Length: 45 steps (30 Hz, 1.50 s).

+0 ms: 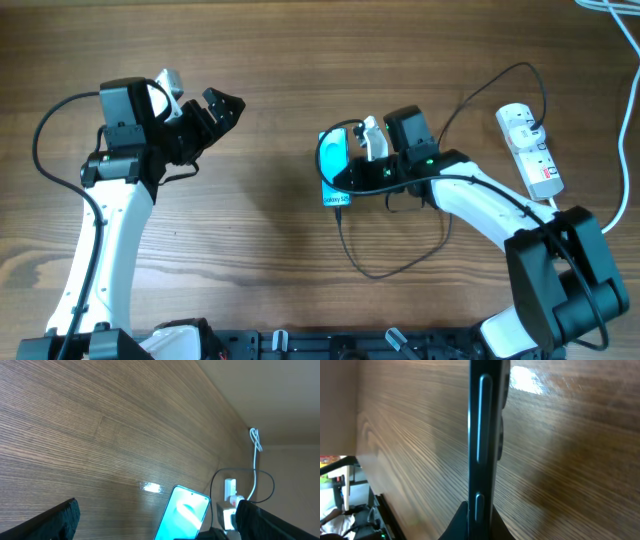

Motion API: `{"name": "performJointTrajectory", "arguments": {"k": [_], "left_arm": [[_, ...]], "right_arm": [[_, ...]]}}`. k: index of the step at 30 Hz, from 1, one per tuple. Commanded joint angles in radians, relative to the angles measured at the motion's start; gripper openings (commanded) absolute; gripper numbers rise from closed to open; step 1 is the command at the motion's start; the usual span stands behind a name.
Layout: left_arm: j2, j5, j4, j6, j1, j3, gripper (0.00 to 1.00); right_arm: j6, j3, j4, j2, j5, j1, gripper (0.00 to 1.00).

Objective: Plug charger to phone and switch on socket

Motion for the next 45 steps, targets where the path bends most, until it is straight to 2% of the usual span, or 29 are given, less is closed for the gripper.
{"name": "performJointTrajectory", "arguments": {"k": [1,7,36,45], "left_arm": [[-0.004,-0.014,0.002,0.023,0.005,-0.001,1.00],[-0.004,-0.014,0.002,0.023,0.005,-0.001,1.00],[-0.004,-0.014,0.002,0.023,0.005,-0.001,1.00],[-0.004,-0.014,0.002,0.023,0.005,-0.001,1.00]], "right_arm": [[-0.020,-0.048,0.032,0.000,0.059,0.002,0.04],[0.023,-0.156,0.203,0.000,0.065,0.002,0.04],[0.040,-0.160,0.202,0.000,0.095,0.003,0.04],[0.086,-0.160,0.196,0.021,0.126,0.002,0.04]]}}
